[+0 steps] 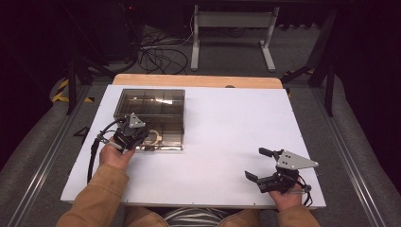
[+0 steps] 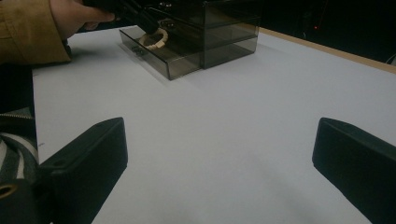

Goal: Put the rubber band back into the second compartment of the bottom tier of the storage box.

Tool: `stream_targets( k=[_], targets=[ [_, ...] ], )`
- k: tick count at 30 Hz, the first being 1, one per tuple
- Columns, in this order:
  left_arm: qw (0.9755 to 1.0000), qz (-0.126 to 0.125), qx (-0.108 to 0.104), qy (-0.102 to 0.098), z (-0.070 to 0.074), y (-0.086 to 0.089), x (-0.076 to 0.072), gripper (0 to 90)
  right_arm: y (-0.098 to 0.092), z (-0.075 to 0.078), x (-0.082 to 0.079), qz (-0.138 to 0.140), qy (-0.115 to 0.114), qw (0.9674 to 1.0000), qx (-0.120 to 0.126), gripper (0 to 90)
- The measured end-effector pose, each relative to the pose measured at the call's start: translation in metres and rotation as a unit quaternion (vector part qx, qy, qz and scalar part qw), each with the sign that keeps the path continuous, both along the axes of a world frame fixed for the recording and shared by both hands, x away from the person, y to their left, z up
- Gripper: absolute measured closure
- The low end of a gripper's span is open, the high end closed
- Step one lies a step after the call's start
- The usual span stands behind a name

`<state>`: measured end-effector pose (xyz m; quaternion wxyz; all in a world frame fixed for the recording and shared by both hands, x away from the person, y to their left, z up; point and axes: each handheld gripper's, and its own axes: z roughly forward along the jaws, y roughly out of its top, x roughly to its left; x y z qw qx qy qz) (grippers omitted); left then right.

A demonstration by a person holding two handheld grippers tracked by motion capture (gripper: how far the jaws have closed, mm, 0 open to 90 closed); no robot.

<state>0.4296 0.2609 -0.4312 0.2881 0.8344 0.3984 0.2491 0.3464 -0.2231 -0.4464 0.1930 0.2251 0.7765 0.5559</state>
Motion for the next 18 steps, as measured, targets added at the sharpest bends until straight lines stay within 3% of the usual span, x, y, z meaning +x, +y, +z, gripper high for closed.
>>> stream_targets(
  k=[18],
  targets=[
    [0.9996, 0.008, 0.008, 0.026, -0.0062, -0.0001, 0.0042, 82.8, 0.0001, -0.0002, 0.0004, 0.001, 0.0, 1.0, 0.0, 3.8]
  ],
)
